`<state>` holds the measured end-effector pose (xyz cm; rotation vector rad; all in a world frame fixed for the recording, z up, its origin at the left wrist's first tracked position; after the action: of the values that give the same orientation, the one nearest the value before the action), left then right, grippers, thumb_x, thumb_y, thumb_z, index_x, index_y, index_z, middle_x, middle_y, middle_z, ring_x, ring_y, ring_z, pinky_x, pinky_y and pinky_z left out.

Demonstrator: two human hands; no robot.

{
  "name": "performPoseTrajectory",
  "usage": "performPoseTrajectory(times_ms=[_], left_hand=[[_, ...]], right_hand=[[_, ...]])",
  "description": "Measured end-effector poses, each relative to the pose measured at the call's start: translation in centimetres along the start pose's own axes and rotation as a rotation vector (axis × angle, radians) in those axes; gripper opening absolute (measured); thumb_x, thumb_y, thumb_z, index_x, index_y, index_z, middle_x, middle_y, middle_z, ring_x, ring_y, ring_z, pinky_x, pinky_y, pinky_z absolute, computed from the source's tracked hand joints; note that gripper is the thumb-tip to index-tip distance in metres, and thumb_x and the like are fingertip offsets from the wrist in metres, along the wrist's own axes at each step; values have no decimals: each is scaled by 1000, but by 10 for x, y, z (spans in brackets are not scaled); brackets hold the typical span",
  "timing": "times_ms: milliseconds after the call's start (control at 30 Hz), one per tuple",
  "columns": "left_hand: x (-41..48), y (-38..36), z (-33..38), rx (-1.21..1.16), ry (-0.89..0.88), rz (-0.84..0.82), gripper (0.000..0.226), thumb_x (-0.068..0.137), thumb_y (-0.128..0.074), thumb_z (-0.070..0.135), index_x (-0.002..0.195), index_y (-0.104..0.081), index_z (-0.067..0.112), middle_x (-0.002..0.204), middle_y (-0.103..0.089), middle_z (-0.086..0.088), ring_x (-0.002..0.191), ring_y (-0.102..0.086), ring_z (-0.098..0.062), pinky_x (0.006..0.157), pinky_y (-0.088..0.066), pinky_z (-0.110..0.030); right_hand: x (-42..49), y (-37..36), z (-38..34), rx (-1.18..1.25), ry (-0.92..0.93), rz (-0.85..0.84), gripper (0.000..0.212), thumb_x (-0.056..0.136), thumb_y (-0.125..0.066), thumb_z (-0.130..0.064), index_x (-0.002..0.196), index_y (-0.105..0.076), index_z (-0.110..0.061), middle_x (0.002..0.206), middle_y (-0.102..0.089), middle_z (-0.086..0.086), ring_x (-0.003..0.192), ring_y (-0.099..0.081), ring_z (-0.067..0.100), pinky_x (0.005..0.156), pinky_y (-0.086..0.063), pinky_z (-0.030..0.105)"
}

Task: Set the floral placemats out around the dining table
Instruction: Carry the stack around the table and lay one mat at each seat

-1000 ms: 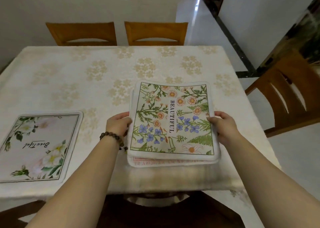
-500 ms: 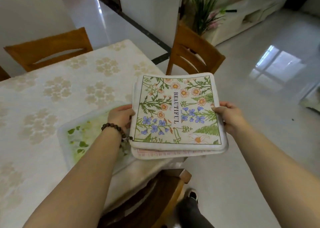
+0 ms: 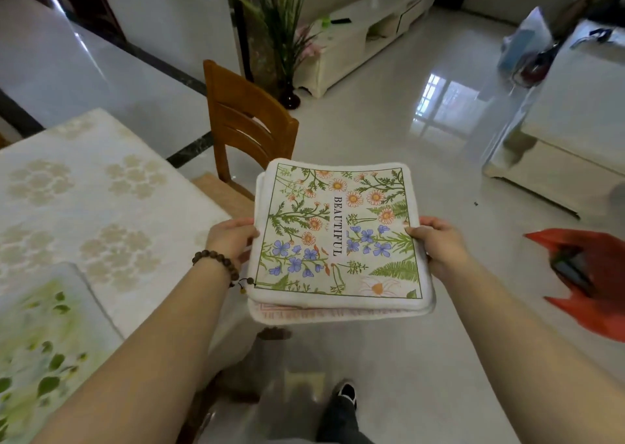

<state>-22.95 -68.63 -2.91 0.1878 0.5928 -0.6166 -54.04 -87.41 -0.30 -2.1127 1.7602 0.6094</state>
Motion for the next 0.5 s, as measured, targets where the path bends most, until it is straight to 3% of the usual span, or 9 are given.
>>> performPoseTrajectory(times_ms=[67,233,333,400,500], left_hand=[[8,-34,1,4,7,-1,26,77,-60,-9,82,-71,13,70,-74,-5,67,-70,-19,49,-54,-27],[23,-101,5,15,23,19,28,75,-61,-8,88,-75,13,72,-72,-12,56,-67,-20,54,-56,-32],[37,-134,8,-8,38,5,29,77,-60,-8,89,-75,14,71,-75,-10,64,-72,-23,64,-60,-41],[49,-153,14,31,31,-10,29,78,-60,-5,91,-75,17,69,-75,-5,61,-71,-19,62,-61,-37],[72,-174,24,44,54,2,26,79,-62,-1,91,-74,20,72,-76,-2,71,-72,-20,55,-58,-34]], right_hand=[[24,22,-13,-9,-8,2,18,85,-61,4,101,-58,-3,84,-68,17,53,-70,22,42,-53,30],[76,61,-46,-38,-6,25,17,84,-63,4,98,-59,-6,87,-69,17,66,-69,28,45,-55,32],[105,73,-59,-32,-22,23,21,84,-63,4,102,-59,-5,90,-69,20,70,-69,32,50,-57,36],[125,78,-65,-25,-30,24,22,84,-63,4,103,-58,-5,91,-69,20,69,-69,32,48,-56,35],[156,79,-73,-29,-39,38,19,84,-64,4,100,-59,-7,89,-69,18,67,-69,30,45,-54,32]])
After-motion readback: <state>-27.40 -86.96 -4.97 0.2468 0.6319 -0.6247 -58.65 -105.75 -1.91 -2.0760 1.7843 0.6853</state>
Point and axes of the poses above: each hand's wrist, its own x-axis towards the middle knuckle, its own y-axis out of the back of the hand, z = x × y, the point moved 5 cm from there along x, towards the middle knuckle
